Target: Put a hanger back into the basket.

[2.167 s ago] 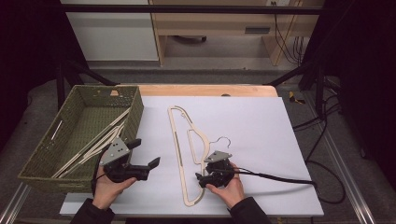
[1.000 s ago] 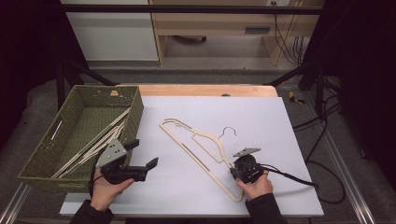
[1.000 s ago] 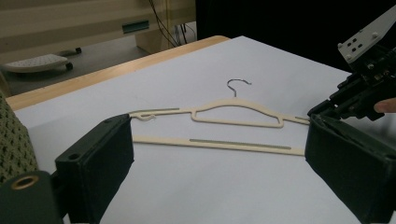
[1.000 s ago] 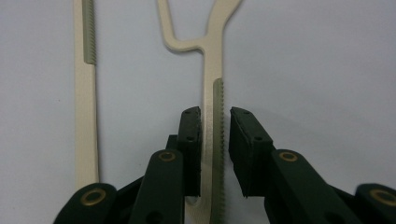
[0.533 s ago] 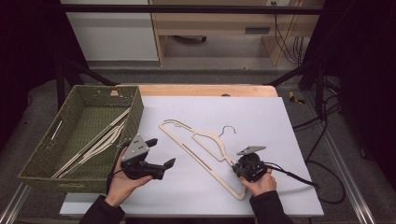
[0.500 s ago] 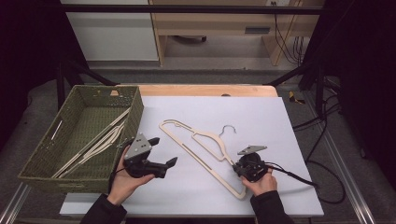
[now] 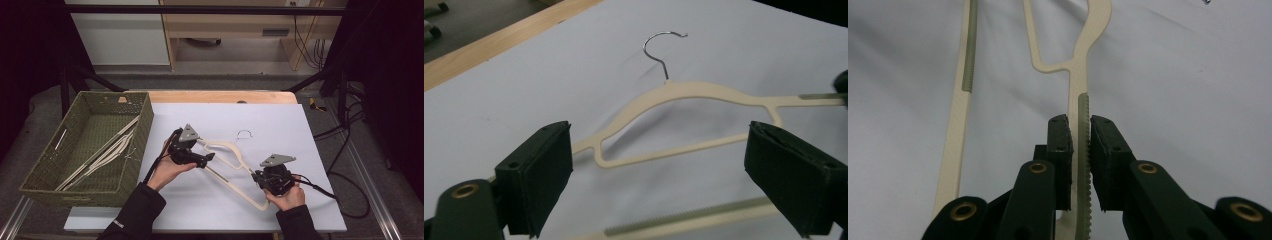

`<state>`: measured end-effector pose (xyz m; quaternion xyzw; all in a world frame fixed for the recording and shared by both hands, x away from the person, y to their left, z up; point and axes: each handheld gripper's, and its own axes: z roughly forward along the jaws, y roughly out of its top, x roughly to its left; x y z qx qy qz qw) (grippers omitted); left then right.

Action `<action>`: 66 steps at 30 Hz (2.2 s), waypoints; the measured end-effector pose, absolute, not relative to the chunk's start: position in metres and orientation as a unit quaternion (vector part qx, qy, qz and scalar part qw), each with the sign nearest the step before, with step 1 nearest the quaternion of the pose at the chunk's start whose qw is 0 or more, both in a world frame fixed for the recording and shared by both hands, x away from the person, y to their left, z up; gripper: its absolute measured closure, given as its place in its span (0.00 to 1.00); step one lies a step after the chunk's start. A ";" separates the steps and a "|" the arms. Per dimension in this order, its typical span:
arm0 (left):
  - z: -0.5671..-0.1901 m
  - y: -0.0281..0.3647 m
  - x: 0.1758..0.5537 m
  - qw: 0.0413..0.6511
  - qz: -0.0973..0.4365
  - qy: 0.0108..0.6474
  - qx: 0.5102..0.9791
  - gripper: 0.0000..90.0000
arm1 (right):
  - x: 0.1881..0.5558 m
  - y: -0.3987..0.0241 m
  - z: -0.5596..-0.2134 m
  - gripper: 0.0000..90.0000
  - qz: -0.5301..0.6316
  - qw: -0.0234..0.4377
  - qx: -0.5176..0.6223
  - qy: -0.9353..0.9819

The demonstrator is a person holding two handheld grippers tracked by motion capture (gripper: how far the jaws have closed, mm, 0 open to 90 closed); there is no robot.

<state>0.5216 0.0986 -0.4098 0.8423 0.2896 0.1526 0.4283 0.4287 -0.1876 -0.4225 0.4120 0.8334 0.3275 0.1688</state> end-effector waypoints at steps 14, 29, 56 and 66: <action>-0.442 0.071 0.567 0.381 0.131 0.274 0.873 0.28 | 0.423 -0.188 -0.414 0.89 0.338 0.168 0.401 0.834; -0.454 0.058 0.575 0.338 0.131 0.229 0.904 0.64 | 0.419 -0.188 -0.411 0.89 0.339 0.168 0.389 0.840; -0.433 0.076 0.531 0.288 0.215 0.104 0.927 0.84 | 0.433 -0.201 -0.429 0.74 0.339 0.156 0.393 0.840; -0.431 0.085 0.509 0.293 0.231 0.110 0.921 0.84 | 0.462 -0.178 -0.430 0.43 0.430 0.117 0.378 0.812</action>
